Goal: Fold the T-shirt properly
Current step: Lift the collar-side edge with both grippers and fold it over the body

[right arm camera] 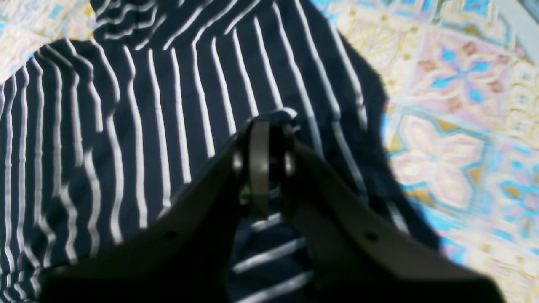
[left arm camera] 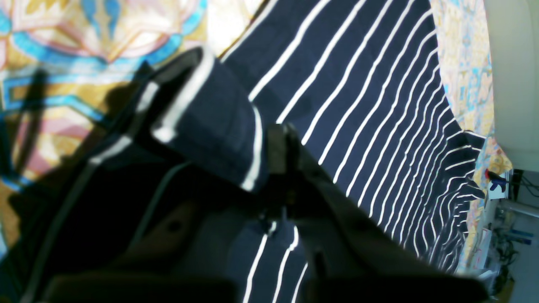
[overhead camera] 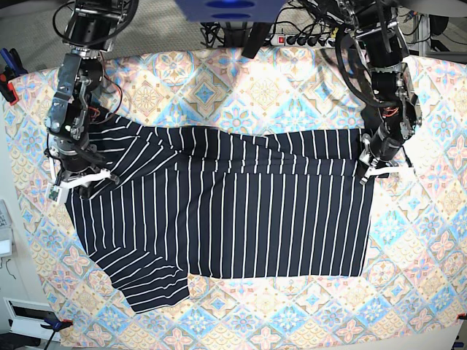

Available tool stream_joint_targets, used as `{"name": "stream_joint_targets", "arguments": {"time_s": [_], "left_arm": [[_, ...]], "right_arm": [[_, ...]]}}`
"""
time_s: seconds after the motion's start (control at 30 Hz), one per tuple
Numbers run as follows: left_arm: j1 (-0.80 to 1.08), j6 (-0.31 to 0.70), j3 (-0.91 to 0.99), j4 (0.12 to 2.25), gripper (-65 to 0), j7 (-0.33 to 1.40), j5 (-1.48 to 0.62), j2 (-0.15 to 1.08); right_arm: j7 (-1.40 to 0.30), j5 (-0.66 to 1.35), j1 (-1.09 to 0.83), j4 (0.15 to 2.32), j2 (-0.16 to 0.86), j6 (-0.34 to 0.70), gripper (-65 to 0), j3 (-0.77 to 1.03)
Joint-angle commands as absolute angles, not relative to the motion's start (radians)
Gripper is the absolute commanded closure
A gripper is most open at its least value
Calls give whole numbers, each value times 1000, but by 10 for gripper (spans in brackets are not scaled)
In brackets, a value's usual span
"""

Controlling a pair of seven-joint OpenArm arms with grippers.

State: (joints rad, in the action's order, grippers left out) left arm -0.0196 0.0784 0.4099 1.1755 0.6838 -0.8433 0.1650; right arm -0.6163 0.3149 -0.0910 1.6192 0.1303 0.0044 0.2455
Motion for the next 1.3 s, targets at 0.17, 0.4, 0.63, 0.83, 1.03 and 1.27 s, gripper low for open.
{"name": "stream_joint_targets", "arguments": {"time_s": [0.17, 0.4, 0.63, 0.83, 1.03, 1.27], "left_arm": [[2, 90, 349, 1208, -303, 680, -857, 177], [68, 90, 354, 1326, -437, 677, -858, 176], [222, 90, 354, 1475, -437, 679, -926, 171], [335, 85, 369, 1527, -437, 679, -1043, 171], [363, 85, 420, 1495, -437, 677, -1087, 170], [306, 87, 420, 1403, -437, 674, -1087, 170]], "right_arm": [[-602, 312, -162, 1742, 165, 5, -151, 251], [-602, 312, -323, 1833, 177, 5, -204, 249], [-602, 314, -440, 1842, 176, 5, -210, 249], [-602, 314, -447, 1842, 176, 5, -210, 197], [-601, 314, -453, 1842, 174, 5, -210, 185], [-601, 315, -453, 1842, 174, 5, -210, 185]]}}
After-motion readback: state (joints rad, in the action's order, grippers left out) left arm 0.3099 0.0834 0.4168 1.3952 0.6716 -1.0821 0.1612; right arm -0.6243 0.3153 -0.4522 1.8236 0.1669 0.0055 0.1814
